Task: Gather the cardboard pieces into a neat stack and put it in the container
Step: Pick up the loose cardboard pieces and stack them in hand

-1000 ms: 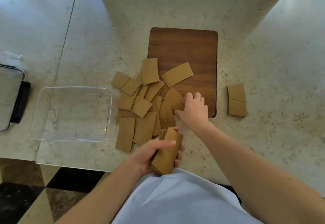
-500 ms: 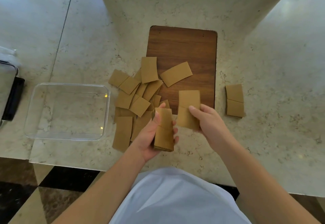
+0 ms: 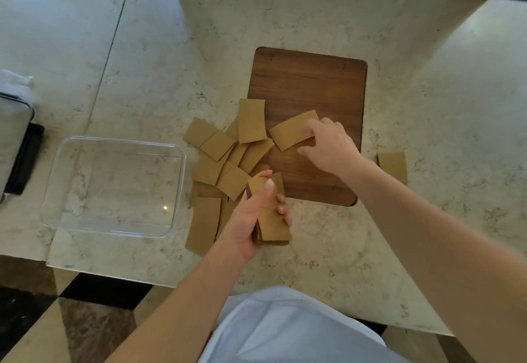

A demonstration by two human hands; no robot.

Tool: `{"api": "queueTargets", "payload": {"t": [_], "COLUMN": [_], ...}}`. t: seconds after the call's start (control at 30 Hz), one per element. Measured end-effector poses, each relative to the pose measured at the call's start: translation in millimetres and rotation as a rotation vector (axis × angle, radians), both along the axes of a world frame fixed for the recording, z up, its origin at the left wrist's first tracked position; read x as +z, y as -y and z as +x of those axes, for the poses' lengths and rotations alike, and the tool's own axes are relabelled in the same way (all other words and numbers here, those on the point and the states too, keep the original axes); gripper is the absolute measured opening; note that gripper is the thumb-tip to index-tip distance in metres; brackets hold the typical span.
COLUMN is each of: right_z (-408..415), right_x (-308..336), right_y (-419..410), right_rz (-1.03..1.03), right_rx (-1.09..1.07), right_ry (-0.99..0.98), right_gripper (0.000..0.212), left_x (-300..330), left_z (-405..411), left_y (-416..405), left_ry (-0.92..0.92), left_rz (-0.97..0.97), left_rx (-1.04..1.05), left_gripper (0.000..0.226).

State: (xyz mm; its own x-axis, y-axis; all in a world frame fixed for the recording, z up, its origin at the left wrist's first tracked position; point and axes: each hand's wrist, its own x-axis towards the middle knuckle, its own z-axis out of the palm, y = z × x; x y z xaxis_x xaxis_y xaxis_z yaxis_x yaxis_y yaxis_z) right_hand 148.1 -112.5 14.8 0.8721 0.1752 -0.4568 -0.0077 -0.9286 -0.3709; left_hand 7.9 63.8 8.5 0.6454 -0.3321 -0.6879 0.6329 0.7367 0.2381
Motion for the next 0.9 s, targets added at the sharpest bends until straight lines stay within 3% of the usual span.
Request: {"api": "queueTargets", "payload": {"t": [0.13, 0.27, 0.37, 0.43, 0.53, 0.63, 0.67, 0.77, 0.87, 0.9], "right_z": [39.2, 54.5, 50.2, 37.2, 2.7, -53.3, -74.5, -129.1, -165.3, -175.3], "right_x": [-22.9, -28.0, -22.1, -16.0, -3.4, 9.7, 15.8, 27.7, 28.1, 27.6], "right_y": [-12.4, -17.4, -13.8, -8.1, -2.4, -4.9, -8.2, -19.6, -31.3, -32.6], "right_rz": [-0.141, -0.286, -0.368, -0.265, 0.033, 0.348, 0.429, 0.493, 0.503, 0.490], "right_rx": [0.278, 0.340, 0.392, 0.331, -0.022, -0.291, -0.306, -0.284, -0.149, -0.077], "right_ry": [0.063, 0.090, 0.113, 0.049, -0.147, -0.086, -0.001, 0.306, 0.414, 0.422], "right_gripper": [0.059, 0.069, 0.048, 0.030, 0.039, 0.023, 0.016, 0.030, 0.037, 0.040], "left_x": [0.6, -1.4, -3.1, -3.4, -3.2, -0.9, 0.2, 1.9, -0.2, 1.2], "left_z": [-0.2, -2.3, -5.1, -7.0, -10.0, -12.5, -13.6, -20.9, -30.2, -34.6], "left_y": [-8.3, -19.3, -24.7, -27.5, -28.4, -27.5, -27.2, -25.6, -24.4, -23.9], "left_ry": [0.013, 0.002, -0.004, 0.005, 0.006, -0.018, -0.025, -0.003, 0.012, 0.016], "left_rz": [-0.148, -0.166, -0.091, -0.050, 0.033, 0.067, 0.040, -0.017, 0.051, 0.039], "left_rx": [0.026, 0.020, -0.025, -0.053, -0.061, -0.048, -0.051, -0.084, -0.138, -0.144], "left_gripper": [0.056, 0.051, 0.043, 0.040, 0.044, 0.049, 0.051, 0.064, 0.082, 0.079]}}
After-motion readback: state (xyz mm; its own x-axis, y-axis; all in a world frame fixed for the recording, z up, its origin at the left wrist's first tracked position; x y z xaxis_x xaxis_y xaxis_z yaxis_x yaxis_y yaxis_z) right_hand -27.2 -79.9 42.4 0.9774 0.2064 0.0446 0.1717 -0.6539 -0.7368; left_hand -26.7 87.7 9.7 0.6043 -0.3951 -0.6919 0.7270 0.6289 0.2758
